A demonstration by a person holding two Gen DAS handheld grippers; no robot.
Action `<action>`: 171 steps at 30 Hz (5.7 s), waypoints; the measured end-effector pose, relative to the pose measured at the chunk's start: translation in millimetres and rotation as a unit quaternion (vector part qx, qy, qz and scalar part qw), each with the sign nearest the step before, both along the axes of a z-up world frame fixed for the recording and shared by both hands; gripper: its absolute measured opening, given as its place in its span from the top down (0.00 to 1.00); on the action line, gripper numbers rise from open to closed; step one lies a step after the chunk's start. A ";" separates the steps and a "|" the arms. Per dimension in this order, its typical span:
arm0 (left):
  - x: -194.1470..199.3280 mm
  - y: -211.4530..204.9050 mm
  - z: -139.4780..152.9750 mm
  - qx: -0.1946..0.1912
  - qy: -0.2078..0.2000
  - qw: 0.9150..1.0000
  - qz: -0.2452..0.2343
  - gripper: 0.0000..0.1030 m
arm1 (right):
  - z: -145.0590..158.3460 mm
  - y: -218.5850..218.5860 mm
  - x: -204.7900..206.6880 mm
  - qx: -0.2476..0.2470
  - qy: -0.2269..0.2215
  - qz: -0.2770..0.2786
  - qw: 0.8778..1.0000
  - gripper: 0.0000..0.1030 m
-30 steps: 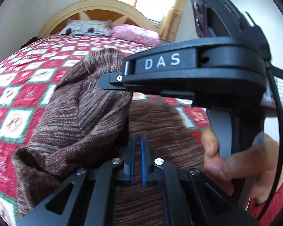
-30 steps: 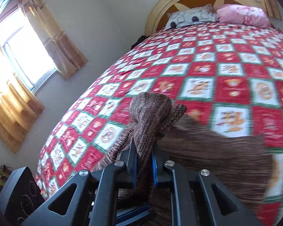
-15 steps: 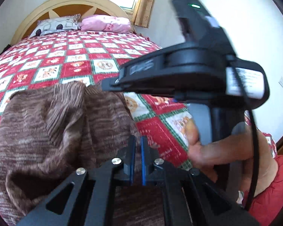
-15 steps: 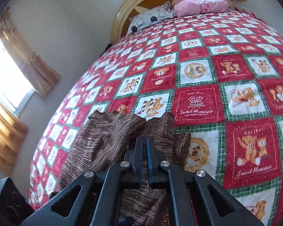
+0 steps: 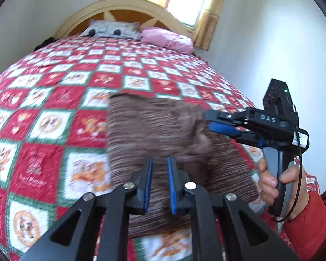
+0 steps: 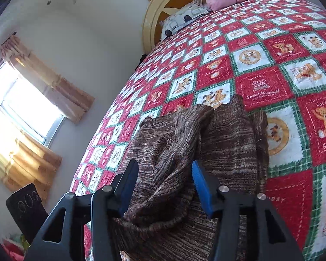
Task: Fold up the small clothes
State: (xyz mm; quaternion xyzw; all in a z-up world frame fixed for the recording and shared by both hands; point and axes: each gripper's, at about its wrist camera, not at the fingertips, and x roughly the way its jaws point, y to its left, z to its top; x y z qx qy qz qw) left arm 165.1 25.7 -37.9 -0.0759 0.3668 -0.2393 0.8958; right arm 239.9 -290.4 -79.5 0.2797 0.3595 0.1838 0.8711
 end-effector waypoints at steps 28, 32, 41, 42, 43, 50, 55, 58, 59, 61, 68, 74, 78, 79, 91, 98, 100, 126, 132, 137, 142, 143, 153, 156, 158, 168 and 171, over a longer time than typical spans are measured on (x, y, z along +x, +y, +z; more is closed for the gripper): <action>-11.4 -91.4 -15.0 0.098 -0.080 0.985 -0.117 0.88 | -4.3 1.3 49.0 -0.059 0.034 0.016 0.998 0.49; -7.3 -84.8 -17.8 0.078 -0.063 0.989 -0.111 0.90 | -18.8 22.1 58.8 -0.090 0.059 0.037 0.994 0.71; -0.4 -90.7 -2.5 0.051 -0.066 0.989 -0.122 0.92 | 2.3 19.6 55.2 -0.106 0.016 0.041 0.993 0.88; -0.9 -91.6 1.8 0.043 -0.068 0.989 -0.123 0.92 | 13.4 16.9 51.8 -0.113 0.004 0.042 0.993 0.88; -1.9 -93.6 4.9 0.037 -0.071 0.989 -0.127 0.92 | 19.9 15.4 50.1 -0.117 -0.002 0.042 0.992 0.88; -16.0 -126.6 8.8 0.040 -0.085 0.981 -0.171 0.92 | 32.5 -17.3 32.4 -0.167 0.002 0.024 0.986 0.88; -16.4 -148.7 -14.5 0.067 -0.059 0.979 -0.181 0.92 | -9.3 -32.4 33.0 -0.165 0.042 0.018 0.985 0.88; -22.2 -150.4 -15.8 0.087 -0.074 0.977 -0.180 0.92 | -15.1 -42.1 34.1 -0.126 0.042 0.013 0.991 0.88; -23.0 -150.9 -15.0 0.091 -0.077 0.976 -0.180 0.92 | -15.5 -41.7 34.3 -0.128 0.042 0.015 0.991 0.88; -26.0 -151.9 -15.0 0.095 -0.078 0.976 -0.180 0.92 | -15.4 -39.4 35.0 -0.135 0.041 0.018 0.990 0.88; -32.4 -136.9 -14.6 0.091 -0.053 0.978 -0.180 0.85 | -13.8 -54.6 16.8 -0.087 0.050 -0.006 0.995 0.83; -32.7 -83.4 7.8 0.029 -0.025 0.988 -0.147 0.61 | 21.9 -48.1 -53.8 -0.147 -0.029 -0.031 0.988 0.83; -12.8 -79.6 10.6 0.068 -0.033 0.993 -0.090 0.61 | 26.5 -22.9 -67.9 -0.160 -0.028 0.004 0.987 0.83; -7.3 -80.8 8.0 0.081 -0.031 0.993 -0.084 0.61 | 26.1 -17.9 -68.8 -0.164 -0.028 0.011 0.986 0.83; -8.5 -84.0 -14.7 0.207 -0.055 0.976 -0.036 0.61 | -8.2 -2.8 -97.2 -0.139 0.018 0.029 0.990 0.83; -3.8 -77.1 -22.0 0.224 -0.050 0.973 -0.016 0.63 | -31.4 -3.4 -108.4 -0.072 0.035 0.004 0.997 0.84; -1.5 -67.4 -28.0 0.220 -0.040 0.975 -0.013 0.69 | -33.4 -2.1 -112.9 -0.058 0.038 0.006 0.998 0.84; 52.9 -9.7 -50.7 0.040 0.058 0.993 0.092 0.27 | 18.7 94.7 88.3 -0.201 0.009 0.064 0.977 0.83; 47.2 -9.2 -52.3 0.048 0.046 0.992 0.104 0.26 | -23.9 119.8 153.7 -0.189 0.059 0.065 0.978 0.83; 48.4 -15.1 -52.2 0.067 0.044 0.992 0.100 0.23 | -22.7 120.8 156.4 -0.190 0.049 0.060 0.979 0.83; 50.5 -9.4 -54.4 0.052 0.047 0.993 0.096 0.20 | 4.6 101.9 128.3 -0.147 0.018 0.045 0.988 0.83; 50.9 -7.7 -54.9 0.047 0.049 0.993 0.096 0.20 | 17.5 93.3 113.4 -0.130 0.005 0.051 0.990 0.83; 49.2 -9.5 -54.6 0.049 0.048 0.993 0.095 0.17 | -5.6 1.7 -11.0 -0.204 0.036 0.013 0.978 0.83; 49.5 -11.5 -55.3 0.054 0.048 0.993 0.093 0.14 | -11.7 -29.0 -38.6 -0.113 0.029 -0.031 0.993 0.83; 49.3 -12.6 -56.1 0.052 0.051 0.994 0.088 0.09 | -10.7 -36.0 -53.1 -0.080 0.023 -0.062 0.995 0.83; 50.0 -21.2 -56.6 0.084 0.051 0.991 0.092 0.00 | -12.9 -33.0 -93.2 -0.025 0.006 -0.120 0.992 0.57; 49.4 -20.5 -57.0 0.084 0.052 0.991 0.094 0.00 | -29.4 -31.6 -98.3 -0.041 0.017 -0.128 0.991 0.55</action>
